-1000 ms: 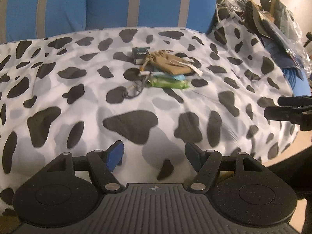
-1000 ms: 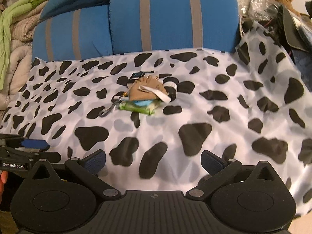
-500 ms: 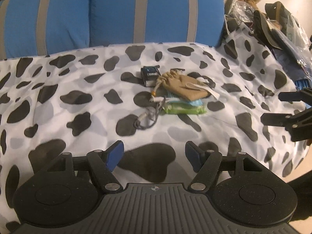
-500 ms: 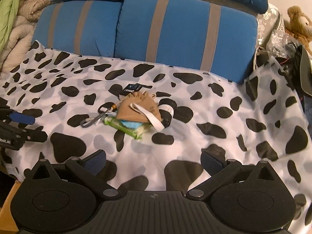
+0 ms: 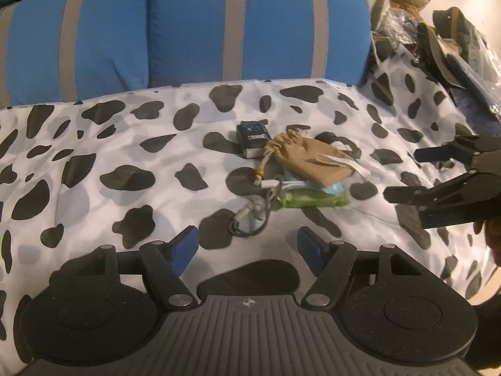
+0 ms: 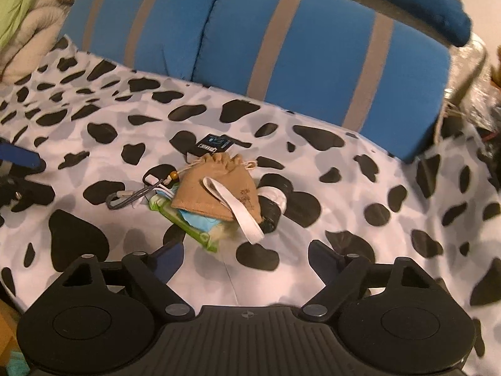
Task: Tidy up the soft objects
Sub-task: 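Grasp the white strap of the tan pouch with the right gripper, then grasp the grey cord by the pouch with the left gripper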
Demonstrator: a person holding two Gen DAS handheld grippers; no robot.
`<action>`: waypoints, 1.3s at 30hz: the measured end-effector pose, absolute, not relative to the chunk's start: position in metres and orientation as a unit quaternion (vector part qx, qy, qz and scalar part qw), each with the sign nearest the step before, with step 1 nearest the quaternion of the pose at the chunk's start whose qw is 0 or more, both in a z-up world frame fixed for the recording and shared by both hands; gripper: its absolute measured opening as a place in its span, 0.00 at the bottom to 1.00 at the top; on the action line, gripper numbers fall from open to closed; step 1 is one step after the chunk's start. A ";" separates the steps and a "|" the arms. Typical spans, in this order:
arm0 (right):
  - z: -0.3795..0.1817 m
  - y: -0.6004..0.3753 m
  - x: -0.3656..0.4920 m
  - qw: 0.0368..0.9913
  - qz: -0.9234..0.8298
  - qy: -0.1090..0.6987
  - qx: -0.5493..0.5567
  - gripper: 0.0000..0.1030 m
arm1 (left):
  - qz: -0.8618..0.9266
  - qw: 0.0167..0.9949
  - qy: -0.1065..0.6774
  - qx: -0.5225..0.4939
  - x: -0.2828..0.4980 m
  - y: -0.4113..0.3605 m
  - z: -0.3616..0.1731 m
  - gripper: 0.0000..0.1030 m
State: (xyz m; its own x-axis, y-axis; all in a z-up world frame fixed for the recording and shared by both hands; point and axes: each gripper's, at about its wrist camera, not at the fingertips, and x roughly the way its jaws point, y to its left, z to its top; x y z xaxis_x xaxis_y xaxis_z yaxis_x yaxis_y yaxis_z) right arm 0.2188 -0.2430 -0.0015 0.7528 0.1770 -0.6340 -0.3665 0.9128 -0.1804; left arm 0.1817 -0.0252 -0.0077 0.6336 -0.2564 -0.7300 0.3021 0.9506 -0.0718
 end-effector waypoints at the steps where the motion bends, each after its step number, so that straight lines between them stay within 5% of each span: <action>1: -0.004 -0.240 0.224 0.923 0.146 0.321 -0.154 0.83 | -0.154 0.903 0.399 0.028 0.184 -0.024 -0.008 0.67; 3: -0.011 -0.235 0.236 0.918 0.145 0.331 -0.165 0.82 | -0.151 0.903 0.402 0.028 0.189 -0.021 -0.009 0.67; 7: -0.025 -0.230 0.260 0.907 0.138 0.353 -0.184 0.61 | -0.151 0.901 0.406 0.029 0.196 -0.019 -0.009 0.67; 17: -0.044 -0.220 0.282 0.893 0.135 0.365 -0.225 0.43 | -0.165 0.898 0.406 0.047 0.207 -0.030 -0.012 0.67; 19: -0.046 -0.216 0.282 0.889 0.138 0.364 -0.241 0.27 | -0.168 0.896 0.406 0.055 0.207 -0.034 -0.013 0.67; 22: -0.046 -0.214 0.280 0.887 0.119 0.361 -0.263 0.16 | -0.172 0.894 0.408 0.070 0.205 -0.038 -0.019 0.67; 39: 0.029 -0.236 0.233 0.930 0.122 0.316 -0.145 0.16 | -0.185 0.883 0.397 0.167 0.204 -0.063 -0.052 0.66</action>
State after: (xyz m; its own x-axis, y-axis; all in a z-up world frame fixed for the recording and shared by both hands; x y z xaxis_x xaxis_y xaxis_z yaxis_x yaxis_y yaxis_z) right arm 0.2333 -0.2357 0.0291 0.7705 0.1355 -0.6229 -0.3185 0.9282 -0.1921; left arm 0.2038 -0.0629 -0.0518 0.6166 -0.1940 -0.7629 0.4595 0.8757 0.1486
